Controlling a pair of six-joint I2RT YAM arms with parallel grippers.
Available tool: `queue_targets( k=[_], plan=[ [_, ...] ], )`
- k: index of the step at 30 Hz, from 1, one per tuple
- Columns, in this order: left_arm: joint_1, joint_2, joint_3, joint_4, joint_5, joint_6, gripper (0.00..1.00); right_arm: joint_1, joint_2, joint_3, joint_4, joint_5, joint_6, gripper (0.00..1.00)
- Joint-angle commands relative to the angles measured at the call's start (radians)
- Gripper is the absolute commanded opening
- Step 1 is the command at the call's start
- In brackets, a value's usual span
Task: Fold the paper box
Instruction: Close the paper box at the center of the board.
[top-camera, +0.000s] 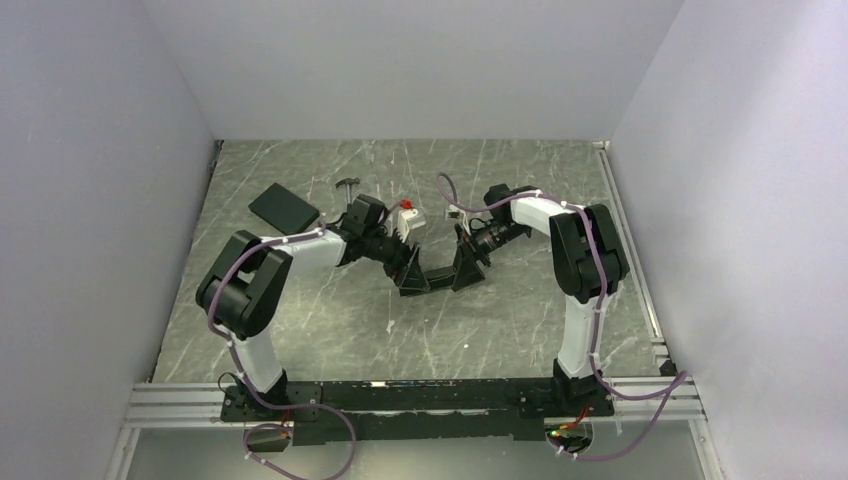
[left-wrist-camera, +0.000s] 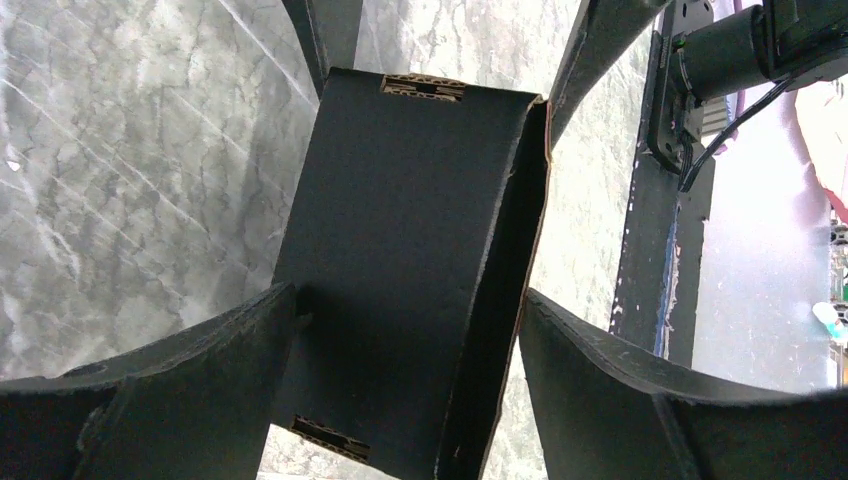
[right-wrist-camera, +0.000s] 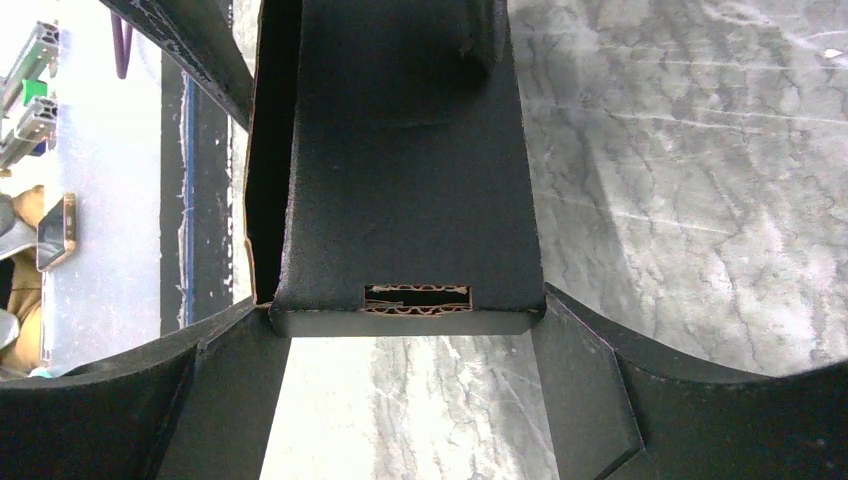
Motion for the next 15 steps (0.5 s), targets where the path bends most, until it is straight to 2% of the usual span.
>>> queue_targets(
  k=[1,4,11,15],
  plan=[
    [-0.008,0.022,0.059,-0.035,0.075,0.044,0.84,-0.001,0.004,0.042,-0.026,-0.039,-0.009,0.0],
    [-0.007,0.059,0.09,-0.072,0.058,0.05,0.79,-0.001,0.006,0.045,-0.027,-0.038,-0.007,0.0],
    [-0.008,0.145,0.151,-0.162,0.043,0.054,0.46,-0.002,0.011,0.044,0.005,-0.023,0.036,0.0],
    [-0.013,0.151,0.147,-0.168,0.025,0.045,0.42,-0.002,0.007,0.034,0.058,0.002,0.105,0.09]
  ],
)
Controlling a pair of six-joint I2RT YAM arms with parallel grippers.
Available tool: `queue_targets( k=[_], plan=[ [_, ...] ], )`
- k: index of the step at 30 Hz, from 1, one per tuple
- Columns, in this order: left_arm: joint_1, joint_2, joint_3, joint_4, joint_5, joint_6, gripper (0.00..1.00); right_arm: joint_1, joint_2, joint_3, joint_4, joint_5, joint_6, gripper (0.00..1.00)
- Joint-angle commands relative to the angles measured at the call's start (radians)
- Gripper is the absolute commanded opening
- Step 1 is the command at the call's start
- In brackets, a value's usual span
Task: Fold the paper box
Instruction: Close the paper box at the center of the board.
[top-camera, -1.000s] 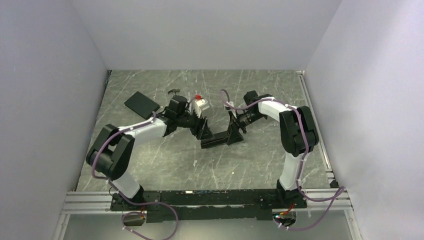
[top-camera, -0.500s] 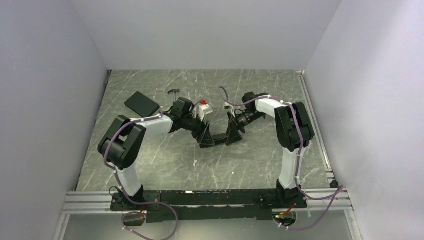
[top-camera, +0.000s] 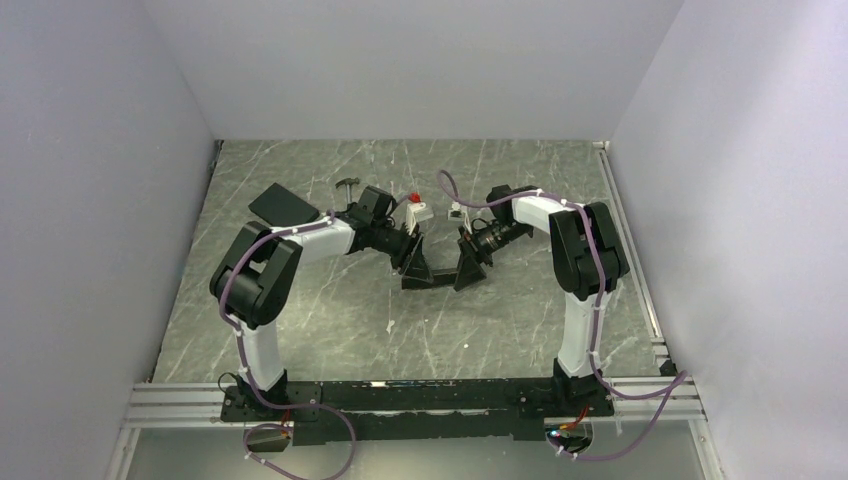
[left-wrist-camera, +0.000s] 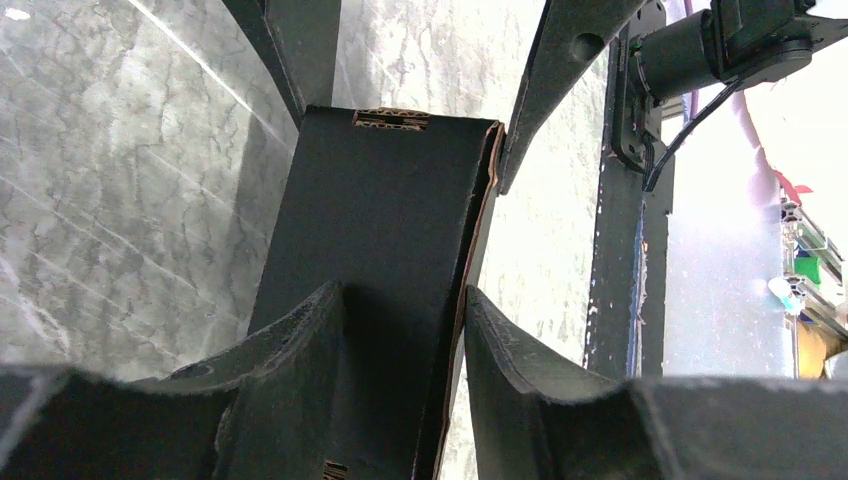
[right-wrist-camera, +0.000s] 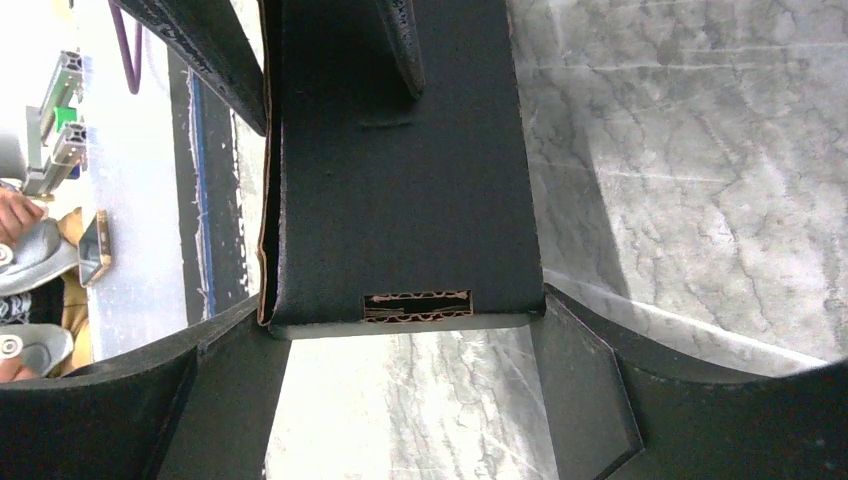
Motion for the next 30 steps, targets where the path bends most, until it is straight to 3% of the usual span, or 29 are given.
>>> queue_targets(
  k=[1,10,13,18,22,30],
  plan=[
    [-0.013,0.046,-0.003,-0.059,-0.066,0.002,0.42,0.013,-0.018,0.021,0.093,-0.011,0.06,0.12],
    [-0.024,0.054,-0.013,-0.053,-0.09,-0.014,0.42,-0.006,-0.029,0.014,0.141,-0.038,0.136,0.44],
    [-0.024,0.059,-0.01,-0.052,-0.094,-0.016,0.42,-0.031,-0.034,0.02,0.147,-0.059,0.157,0.6],
    [-0.024,0.074,-0.001,-0.047,-0.091,-0.021,0.42,-0.076,-0.047,0.027,0.141,-0.087,0.165,0.65],
    [-0.024,0.085,0.008,-0.045,-0.086,-0.022,0.42,-0.11,-0.048,0.031,0.127,-0.099,0.151,0.74],
    [-0.024,0.114,0.031,-0.02,-0.065,-0.039,0.42,-0.118,0.002,0.05,0.054,-0.122,0.103,0.81]
  ],
)
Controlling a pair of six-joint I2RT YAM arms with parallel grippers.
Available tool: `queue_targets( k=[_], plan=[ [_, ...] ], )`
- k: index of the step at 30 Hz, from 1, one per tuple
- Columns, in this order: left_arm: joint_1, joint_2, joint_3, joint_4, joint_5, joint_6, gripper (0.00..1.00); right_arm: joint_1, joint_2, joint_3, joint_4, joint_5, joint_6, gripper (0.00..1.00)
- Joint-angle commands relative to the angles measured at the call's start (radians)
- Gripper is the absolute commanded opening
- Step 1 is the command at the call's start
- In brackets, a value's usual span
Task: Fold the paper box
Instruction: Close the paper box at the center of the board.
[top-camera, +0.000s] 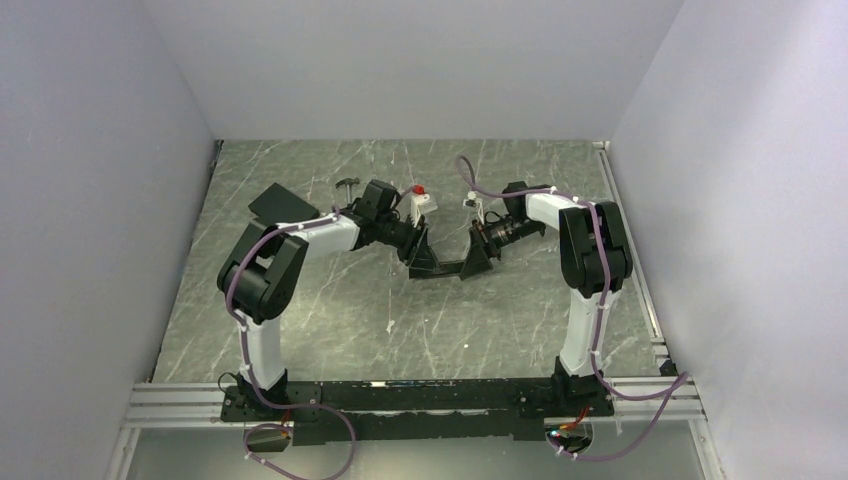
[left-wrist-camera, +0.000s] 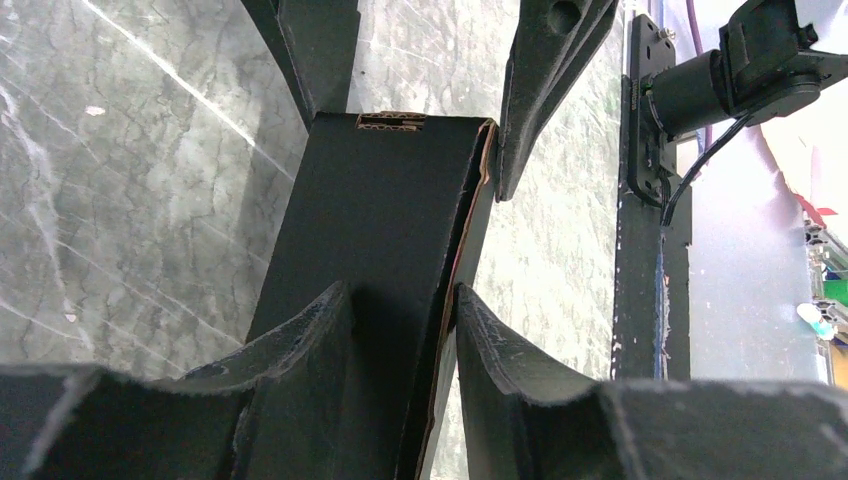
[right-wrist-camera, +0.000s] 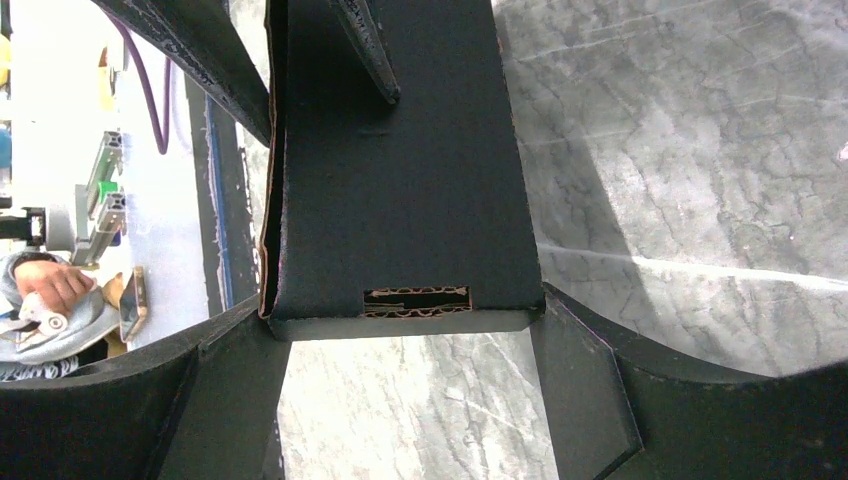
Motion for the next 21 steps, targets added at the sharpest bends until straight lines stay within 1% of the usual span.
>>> queue_targets(
  k=[1,3,5,6,7,9,12,15,21],
  plan=[
    [-0.02,0.07,-0.014,-0.108,-0.054,-0.004,0.42,-0.023,0.008,0.057,-0.002,-0.078,-0.011,0.82],
    [-0.02,0.082,-0.001,-0.112,-0.046,-0.004,0.42,-0.022,0.019,0.068,-0.019,-0.083,-0.02,0.84],
    [-0.019,0.093,0.013,-0.117,-0.041,-0.041,0.42,-0.023,0.03,0.075,-0.024,-0.087,-0.009,0.85],
    [-0.018,0.098,0.019,-0.121,-0.038,-0.043,0.42,-0.021,0.035,0.083,-0.039,-0.092,-0.017,0.87],
    [-0.017,0.104,0.027,-0.125,-0.036,-0.047,0.42,-0.021,0.042,0.094,-0.062,-0.097,-0.033,0.9],
    [-0.015,0.117,0.04,-0.13,-0.026,-0.051,0.42,-0.021,0.057,0.116,-0.097,-0.102,-0.05,0.99],
    [-0.012,0.135,0.057,-0.134,-0.015,-0.059,0.42,-0.021,0.076,0.138,-0.12,-0.1,-0.05,1.0],
    [-0.007,0.151,0.072,-0.136,-0.008,-0.067,0.41,-0.023,0.09,0.152,-0.104,-0.084,0.008,1.0],
    [0.009,0.179,0.108,-0.151,0.003,-0.073,0.42,-0.053,0.08,0.142,-0.007,-0.08,0.126,1.0]
  ],
)
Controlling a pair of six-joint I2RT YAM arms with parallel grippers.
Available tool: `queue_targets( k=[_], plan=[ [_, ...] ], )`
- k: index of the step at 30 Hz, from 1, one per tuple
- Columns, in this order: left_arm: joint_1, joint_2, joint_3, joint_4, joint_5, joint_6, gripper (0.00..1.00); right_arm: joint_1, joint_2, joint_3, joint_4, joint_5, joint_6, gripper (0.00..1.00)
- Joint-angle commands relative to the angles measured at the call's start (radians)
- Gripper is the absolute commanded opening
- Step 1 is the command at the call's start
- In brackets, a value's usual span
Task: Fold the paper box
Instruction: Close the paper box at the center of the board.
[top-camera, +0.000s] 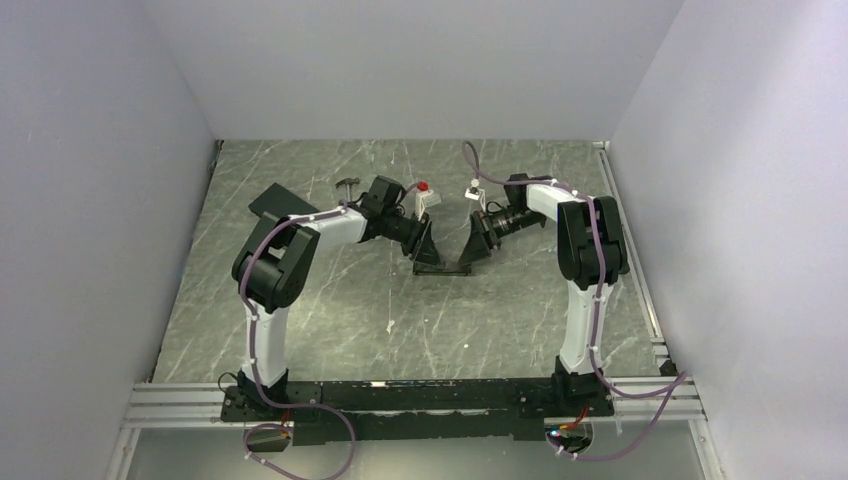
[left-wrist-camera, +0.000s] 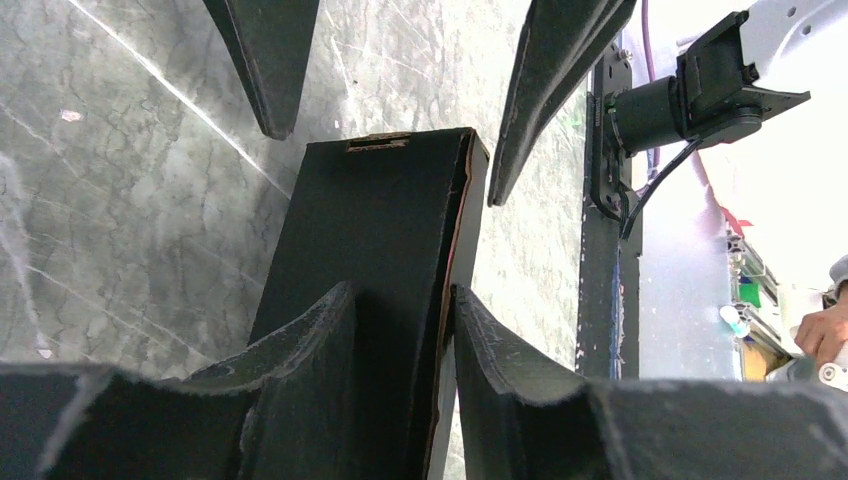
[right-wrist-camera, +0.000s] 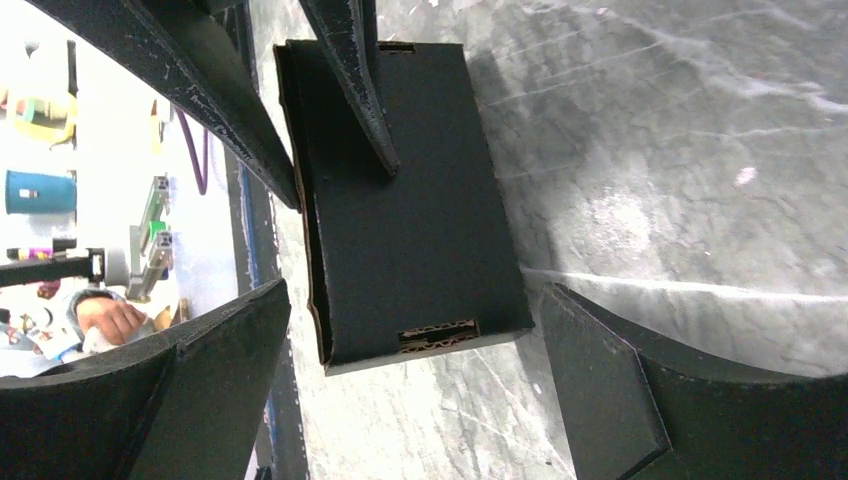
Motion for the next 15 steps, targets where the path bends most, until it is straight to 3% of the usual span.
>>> queue_targets(
  k=[1,7,15],
  plan=[
    [0.005,0.076,0.006,-0.112,-0.07,0.002,0.42,-0.039,-0.004,0.022,0.065,-0.036,0.085,1.0],
    [0.027,0.11,0.069,-0.135,-0.089,-0.022,0.47,-0.077,-0.023,0.086,0.004,-0.035,0.044,1.0],
    [0.088,0.145,0.195,-0.135,-0.174,-0.1,0.58,-0.098,-0.115,0.052,0.083,0.054,0.071,1.0]
  ],
)
